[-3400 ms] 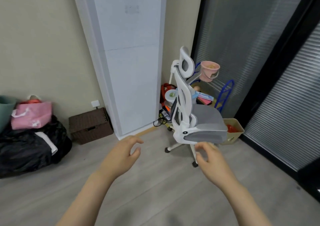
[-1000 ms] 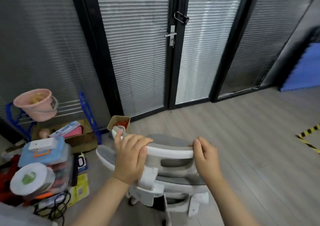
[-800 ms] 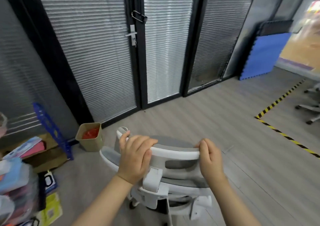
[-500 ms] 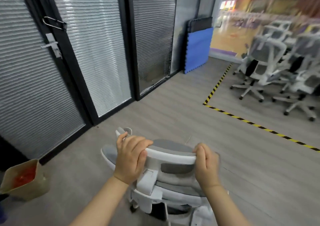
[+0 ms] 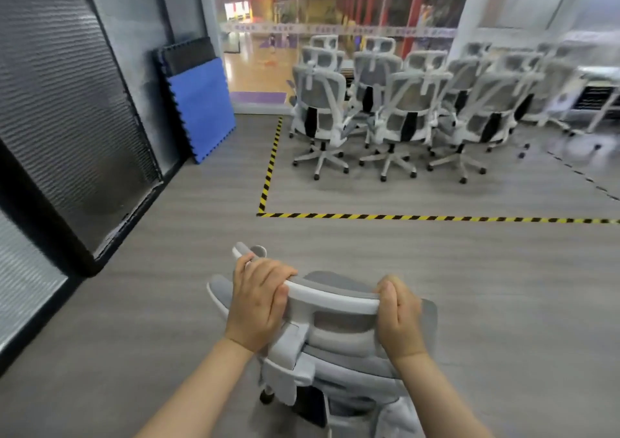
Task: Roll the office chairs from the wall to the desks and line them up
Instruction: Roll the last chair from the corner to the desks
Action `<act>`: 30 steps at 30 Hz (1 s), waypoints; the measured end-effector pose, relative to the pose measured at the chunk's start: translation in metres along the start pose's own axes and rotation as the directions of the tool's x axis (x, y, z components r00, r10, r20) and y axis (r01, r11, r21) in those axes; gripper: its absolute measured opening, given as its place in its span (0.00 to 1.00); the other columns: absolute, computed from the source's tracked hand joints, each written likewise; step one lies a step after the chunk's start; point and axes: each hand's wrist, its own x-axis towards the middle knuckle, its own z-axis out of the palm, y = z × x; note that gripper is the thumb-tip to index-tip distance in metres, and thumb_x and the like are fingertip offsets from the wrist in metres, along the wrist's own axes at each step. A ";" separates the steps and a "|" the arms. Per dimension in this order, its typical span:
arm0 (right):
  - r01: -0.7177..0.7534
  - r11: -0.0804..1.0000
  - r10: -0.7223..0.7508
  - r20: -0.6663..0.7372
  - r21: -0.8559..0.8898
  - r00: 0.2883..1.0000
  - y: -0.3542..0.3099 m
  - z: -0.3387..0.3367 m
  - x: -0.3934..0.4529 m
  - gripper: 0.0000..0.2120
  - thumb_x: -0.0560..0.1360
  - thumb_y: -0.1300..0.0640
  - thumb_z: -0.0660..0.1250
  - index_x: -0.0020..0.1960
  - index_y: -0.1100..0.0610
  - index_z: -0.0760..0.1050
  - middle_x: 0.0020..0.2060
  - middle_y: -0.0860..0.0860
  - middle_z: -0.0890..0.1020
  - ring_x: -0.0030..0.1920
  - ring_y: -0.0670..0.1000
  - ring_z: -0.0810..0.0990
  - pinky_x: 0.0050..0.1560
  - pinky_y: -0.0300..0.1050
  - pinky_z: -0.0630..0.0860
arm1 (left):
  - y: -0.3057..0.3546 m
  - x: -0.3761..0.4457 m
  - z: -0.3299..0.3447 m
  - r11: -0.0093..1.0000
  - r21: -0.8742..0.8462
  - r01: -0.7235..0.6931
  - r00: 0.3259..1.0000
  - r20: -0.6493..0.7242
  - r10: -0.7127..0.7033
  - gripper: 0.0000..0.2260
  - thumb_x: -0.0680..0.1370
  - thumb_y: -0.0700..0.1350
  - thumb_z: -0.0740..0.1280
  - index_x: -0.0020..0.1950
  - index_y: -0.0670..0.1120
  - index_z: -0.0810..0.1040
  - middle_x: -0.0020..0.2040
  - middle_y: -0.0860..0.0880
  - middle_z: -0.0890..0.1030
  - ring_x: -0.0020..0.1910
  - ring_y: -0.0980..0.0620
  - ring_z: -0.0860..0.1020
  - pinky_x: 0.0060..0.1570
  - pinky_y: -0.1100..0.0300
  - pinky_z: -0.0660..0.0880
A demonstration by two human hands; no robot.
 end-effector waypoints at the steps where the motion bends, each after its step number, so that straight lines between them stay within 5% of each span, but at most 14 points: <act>1: -0.011 1.000 0.010 -0.026 -0.012 1.000 0.011 -0.004 0.016 0.19 0.77 0.52 0.48 0.31 0.61 0.62 0.26 0.52 0.64 0.29 0.49 0.63 0.31 0.49 0.60 | -0.001 0.018 0.019 1.000 -0.023 -0.011 1.000 0.008 0.011 0.16 0.80 0.47 0.51 0.50 0.46 0.79 0.48 0.51 0.77 0.49 0.46 0.75 0.66 0.47 0.61; 7: -0.071 0.985 0.042 -0.183 -0.157 0.982 0.085 -0.037 0.104 0.20 0.76 0.52 0.48 0.32 0.63 0.64 0.25 0.55 0.67 0.31 0.54 0.65 0.33 0.52 0.61 | 0.009 0.116 0.133 0.985 -0.140 -0.101 0.994 0.031 0.106 0.16 0.79 0.45 0.51 0.48 0.45 0.78 0.47 0.51 0.77 0.47 0.45 0.75 0.63 0.45 0.63; 13: -0.081 0.974 0.027 -0.245 -0.212 0.969 0.163 -0.081 0.199 0.19 0.75 0.53 0.48 0.31 0.63 0.64 0.25 0.55 0.66 0.31 0.54 0.65 0.30 0.41 0.57 | 0.036 0.209 0.246 0.968 -0.209 -0.142 0.988 0.022 0.150 0.16 0.80 0.46 0.51 0.48 0.46 0.79 0.47 0.51 0.77 0.48 0.47 0.75 0.66 0.45 0.62; 20: -0.153 0.967 0.087 -0.299 -0.205 0.950 0.260 -0.146 0.317 0.19 0.75 0.51 0.48 0.31 0.61 0.63 0.25 0.47 0.63 0.30 0.53 0.65 0.31 0.45 0.59 | 0.084 0.314 0.379 0.959 -0.245 -0.141 0.985 0.059 0.160 0.16 0.80 0.47 0.51 0.47 0.47 0.78 0.46 0.53 0.77 0.47 0.48 0.75 0.66 0.44 0.61; 24: -0.193 0.970 0.133 -0.346 -0.146 0.929 0.314 -0.178 0.380 0.20 0.75 0.51 0.48 0.32 0.62 0.63 0.26 0.49 0.65 0.29 0.51 0.64 0.32 0.50 0.61 | 0.109 0.368 0.454 0.947 -0.286 -0.149 0.984 0.056 0.172 0.17 0.80 0.47 0.50 0.47 0.48 0.79 0.46 0.53 0.77 0.48 0.49 0.74 0.66 0.43 0.61; 30: -0.233 0.964 0.159 -0.421 -0.130 0.893 0.390 -0.226 0.480 0.22 0.74 0.49 0.49 0.33 0.65 0.66 0.27 0.59 0.69 0.30 0.51 0.66 0.30 0.39 0.60 | 0.141 0.458 0.569 0.923 -0.322 -0.211 0.972 0.030 0.233 0.20 0.82 0.50 0.48 0.48 0.49 0.80 0.47 0.55 0.78 0.49 0.51 0.74 0.65 0.44 0.61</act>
